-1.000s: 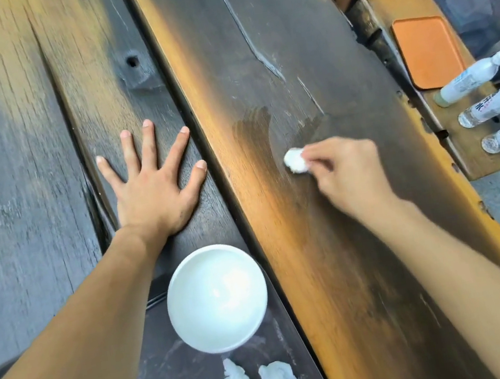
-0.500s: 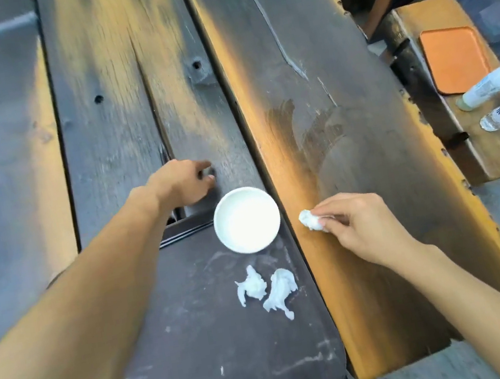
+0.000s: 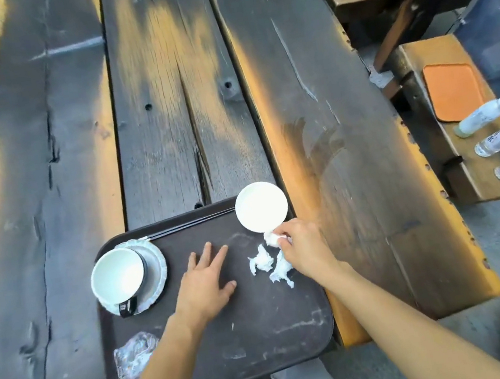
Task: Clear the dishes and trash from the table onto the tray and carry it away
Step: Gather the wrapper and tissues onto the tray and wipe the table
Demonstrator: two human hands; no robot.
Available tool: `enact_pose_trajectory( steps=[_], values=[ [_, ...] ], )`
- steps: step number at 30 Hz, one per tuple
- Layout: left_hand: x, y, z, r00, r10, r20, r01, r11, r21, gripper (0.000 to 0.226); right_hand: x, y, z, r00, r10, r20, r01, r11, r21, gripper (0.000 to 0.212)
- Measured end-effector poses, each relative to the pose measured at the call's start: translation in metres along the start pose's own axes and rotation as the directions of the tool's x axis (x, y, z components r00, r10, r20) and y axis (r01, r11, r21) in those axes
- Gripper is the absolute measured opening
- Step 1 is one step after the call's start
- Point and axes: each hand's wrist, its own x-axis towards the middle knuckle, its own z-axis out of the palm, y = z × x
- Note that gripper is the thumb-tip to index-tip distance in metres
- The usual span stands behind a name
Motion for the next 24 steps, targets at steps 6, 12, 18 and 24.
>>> enact_pose_trajectory(
  steps=[6,12,18,24],
  values=[
    [-0.028,0.001,0.032,0.988,-0.109,0.114,0.106,0.994,0.029,0.096,-0.009,-0.001,0.014,0.998,0.044,0.047,-0.039,0.994,-0.105,0.014],
    [-0.029,0.000,0.035,0.988,-0.109,0.113,0.110,0.994,0.002,0.096,-0.014,0.004,0.021,0.996,0.045,0.073,-0.035,0.991,-0.132,0.015],
    [-0.028,-0.002,0.035,0.987,-0.111,0.115,0.114,0.993,-0.018,0.095,-0.011,0.010,0.021,0.996,0.024,0.089,-0.013,0.993,-0.118,0.024],
    [-0.030,-0.006,0.022,0.993,-0.113,0.034,0.118,0.956,-0.269,0.066,-0.012,0.019,0.010,1.000,-0.015,0.027,0.016,1.000,-0.023,0.028]
  ],
)
